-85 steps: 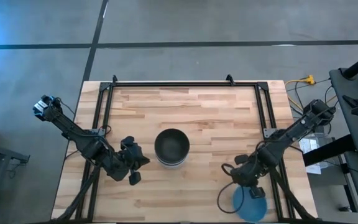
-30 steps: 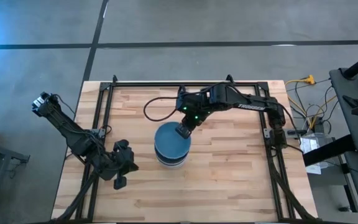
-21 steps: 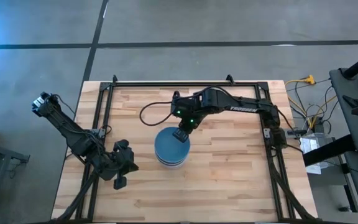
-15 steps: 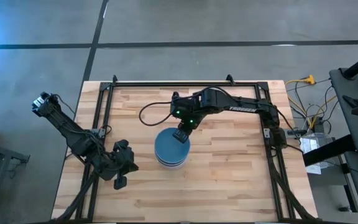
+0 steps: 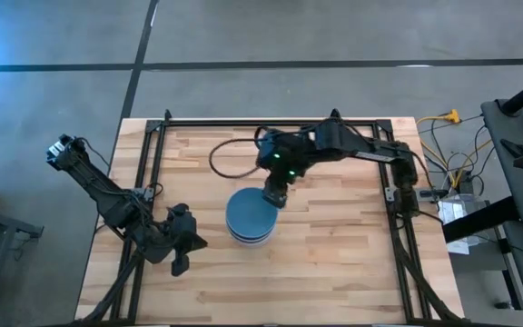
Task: Nest bowls inside each other
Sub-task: Stack the blue bowl on top of the black bowl
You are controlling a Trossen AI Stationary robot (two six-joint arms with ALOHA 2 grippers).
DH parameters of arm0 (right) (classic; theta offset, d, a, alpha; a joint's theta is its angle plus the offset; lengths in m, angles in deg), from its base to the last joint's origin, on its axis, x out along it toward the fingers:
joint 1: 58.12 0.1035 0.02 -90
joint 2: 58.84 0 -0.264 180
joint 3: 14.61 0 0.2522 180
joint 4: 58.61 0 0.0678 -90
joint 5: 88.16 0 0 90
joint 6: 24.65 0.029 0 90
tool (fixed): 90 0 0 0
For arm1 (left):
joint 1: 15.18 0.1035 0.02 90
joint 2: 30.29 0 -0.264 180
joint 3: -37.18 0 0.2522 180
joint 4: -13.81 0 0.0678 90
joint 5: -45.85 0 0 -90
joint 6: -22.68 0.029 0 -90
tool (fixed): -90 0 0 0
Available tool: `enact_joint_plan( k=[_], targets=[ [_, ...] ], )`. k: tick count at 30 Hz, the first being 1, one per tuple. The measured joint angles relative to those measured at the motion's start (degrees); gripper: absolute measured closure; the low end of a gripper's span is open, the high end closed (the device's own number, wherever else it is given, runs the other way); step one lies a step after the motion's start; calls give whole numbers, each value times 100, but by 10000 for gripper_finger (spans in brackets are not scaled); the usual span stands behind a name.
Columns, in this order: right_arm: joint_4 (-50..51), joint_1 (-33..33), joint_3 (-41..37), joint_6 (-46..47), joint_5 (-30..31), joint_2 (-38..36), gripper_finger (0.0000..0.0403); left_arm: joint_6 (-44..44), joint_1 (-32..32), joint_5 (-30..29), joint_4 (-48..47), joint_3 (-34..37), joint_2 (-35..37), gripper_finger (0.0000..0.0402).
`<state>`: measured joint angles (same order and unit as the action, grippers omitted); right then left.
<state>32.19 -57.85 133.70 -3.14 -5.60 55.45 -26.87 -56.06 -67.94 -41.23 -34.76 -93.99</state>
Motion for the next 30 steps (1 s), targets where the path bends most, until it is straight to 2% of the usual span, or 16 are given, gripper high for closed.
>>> enact_joint_plan(
  k=[6,8,13,17,21,24,30],
  targets=[
    [-187,508,-306,-554,135,-487,269,-112,0,-632,578,0,0,389],
    [-778,722,-617,-603,157,-667,276,-111,0,-866,660,0,0,389],
    [-2989,1271,-1750,-634,109,-1108,291,-110,0,-1282,919,-17,0,389],
    [-4114,1495,-2699,-428,85,-1361,302,200,0,-1424,1777,-19,-3,389],
    [-4577,1614,-3512,-56,101,-1730,312,1134,0,-1579,2825,-8,-172,389],
    [-4753,1666,-4016,245,101,-2046,319,1383,99,-1672,2836,-1,-384,395],
    [-5556,1825,-4980,697,185,-2879,329,1247,411,-1708,2873,30,-927,401]
  ],
)
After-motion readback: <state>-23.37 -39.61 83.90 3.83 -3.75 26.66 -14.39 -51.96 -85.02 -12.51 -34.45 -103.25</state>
